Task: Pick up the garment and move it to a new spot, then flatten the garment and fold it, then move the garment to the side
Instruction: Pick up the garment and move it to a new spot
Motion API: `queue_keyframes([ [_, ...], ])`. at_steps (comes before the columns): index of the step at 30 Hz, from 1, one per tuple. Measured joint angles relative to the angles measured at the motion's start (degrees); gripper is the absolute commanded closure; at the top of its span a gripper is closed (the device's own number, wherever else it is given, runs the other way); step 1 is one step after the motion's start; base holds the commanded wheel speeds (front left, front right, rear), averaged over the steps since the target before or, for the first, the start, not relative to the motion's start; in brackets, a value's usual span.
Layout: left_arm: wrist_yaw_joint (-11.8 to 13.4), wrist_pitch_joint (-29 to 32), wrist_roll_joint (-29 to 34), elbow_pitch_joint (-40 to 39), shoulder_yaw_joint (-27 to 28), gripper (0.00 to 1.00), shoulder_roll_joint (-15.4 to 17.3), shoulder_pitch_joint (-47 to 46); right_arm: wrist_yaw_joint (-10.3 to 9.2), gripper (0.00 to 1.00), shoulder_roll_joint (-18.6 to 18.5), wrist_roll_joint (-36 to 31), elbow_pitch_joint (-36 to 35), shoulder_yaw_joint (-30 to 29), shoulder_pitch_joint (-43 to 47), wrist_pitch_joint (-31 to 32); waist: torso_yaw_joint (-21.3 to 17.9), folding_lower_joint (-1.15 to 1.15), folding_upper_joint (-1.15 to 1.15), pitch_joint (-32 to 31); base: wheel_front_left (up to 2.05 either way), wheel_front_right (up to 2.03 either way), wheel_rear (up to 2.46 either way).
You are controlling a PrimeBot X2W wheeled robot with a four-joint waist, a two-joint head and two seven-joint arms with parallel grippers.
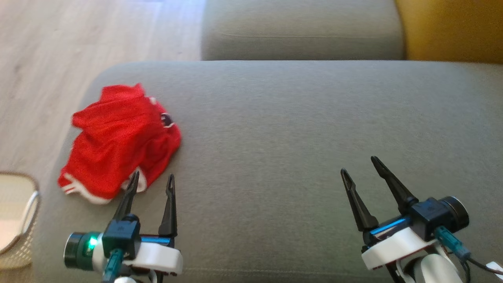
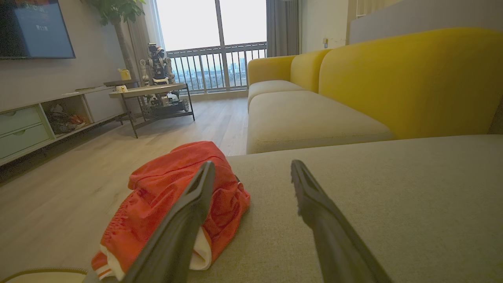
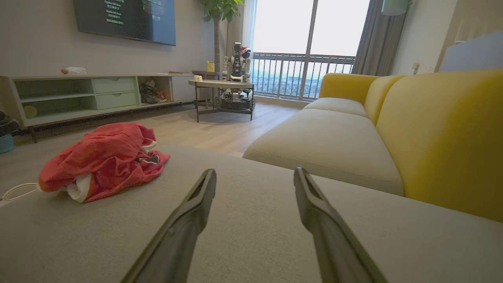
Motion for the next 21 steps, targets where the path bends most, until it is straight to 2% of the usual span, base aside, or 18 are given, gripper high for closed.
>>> queue_keyframes([
  [14, -0.1, 0.0, 0.5, -0.9, 0.4, 0.0, -0.6, 1.3, 0.0, 0.0, 0.1, -0.5, -0.1, -0.1, 1.5, 0.0, 11.7, 0.0, 0.0, 0.4, 0.0, 0.0, 0.0],
  [21, -0.1, 0.0, 0.5, -1.3, 0.9, 0.0, -0.8, 1.5, 0.0, 0.0, 0.2, -1.6, -0.1, 0.7, 1.5, 0.0, 14.9, 0.0, 0.0, 2.1, 0.0, 0.0, 0.0],
])
